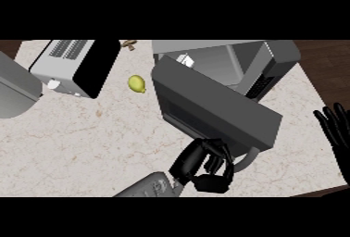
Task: Pick up the milk, place it into the microwave and close the microwave
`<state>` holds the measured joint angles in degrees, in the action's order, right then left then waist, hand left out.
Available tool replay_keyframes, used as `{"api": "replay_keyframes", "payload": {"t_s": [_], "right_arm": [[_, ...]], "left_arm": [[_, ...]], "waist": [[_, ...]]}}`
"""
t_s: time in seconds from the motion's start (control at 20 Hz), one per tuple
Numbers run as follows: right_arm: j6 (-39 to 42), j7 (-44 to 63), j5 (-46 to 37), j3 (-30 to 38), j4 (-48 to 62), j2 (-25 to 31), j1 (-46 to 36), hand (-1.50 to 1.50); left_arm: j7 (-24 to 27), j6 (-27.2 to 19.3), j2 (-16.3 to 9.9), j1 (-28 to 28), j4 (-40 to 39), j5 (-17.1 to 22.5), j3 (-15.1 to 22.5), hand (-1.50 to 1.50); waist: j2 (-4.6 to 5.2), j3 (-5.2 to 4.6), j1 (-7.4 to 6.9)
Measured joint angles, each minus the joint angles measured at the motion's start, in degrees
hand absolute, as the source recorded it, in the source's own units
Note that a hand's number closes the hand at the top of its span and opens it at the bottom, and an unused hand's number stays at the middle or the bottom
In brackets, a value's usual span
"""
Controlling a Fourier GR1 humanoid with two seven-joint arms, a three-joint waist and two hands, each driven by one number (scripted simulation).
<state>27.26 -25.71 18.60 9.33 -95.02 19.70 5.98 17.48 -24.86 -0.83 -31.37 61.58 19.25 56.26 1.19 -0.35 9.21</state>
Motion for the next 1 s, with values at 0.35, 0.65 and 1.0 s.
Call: {"api": "replay_keyframes", "payload": {"t_s": [0.35, 0.65, 1.0], "right_arm": [[3.4, 2.9, 3.7, -1.0, -3.5, 2.1, -1.2, -1.50], [4.2, 5.1, 7.1, -1.2, -5.7, 2.7, -2.0, -1.50], [5.3, 7.5, 10.7, -1.5, -7.3, 3.7, -2.5, -1.50]], "left_arm": [[0.2, -3.9, 0.4, -7.0, -2.7, 7.2, -1.3, 1.50], [0.1, -6.4, 0.7, -11.9, -6.2, 12.7, -3.7, 1.50], [3.5, -7.0, 0.8, -15.6, -8.4, 20.2, -9.0, 1.50]], "waist": [[0.73, -0.02, 3.08], [1.52, -0.02, 5.54], [2.48, -0.14, 7.62]]}}
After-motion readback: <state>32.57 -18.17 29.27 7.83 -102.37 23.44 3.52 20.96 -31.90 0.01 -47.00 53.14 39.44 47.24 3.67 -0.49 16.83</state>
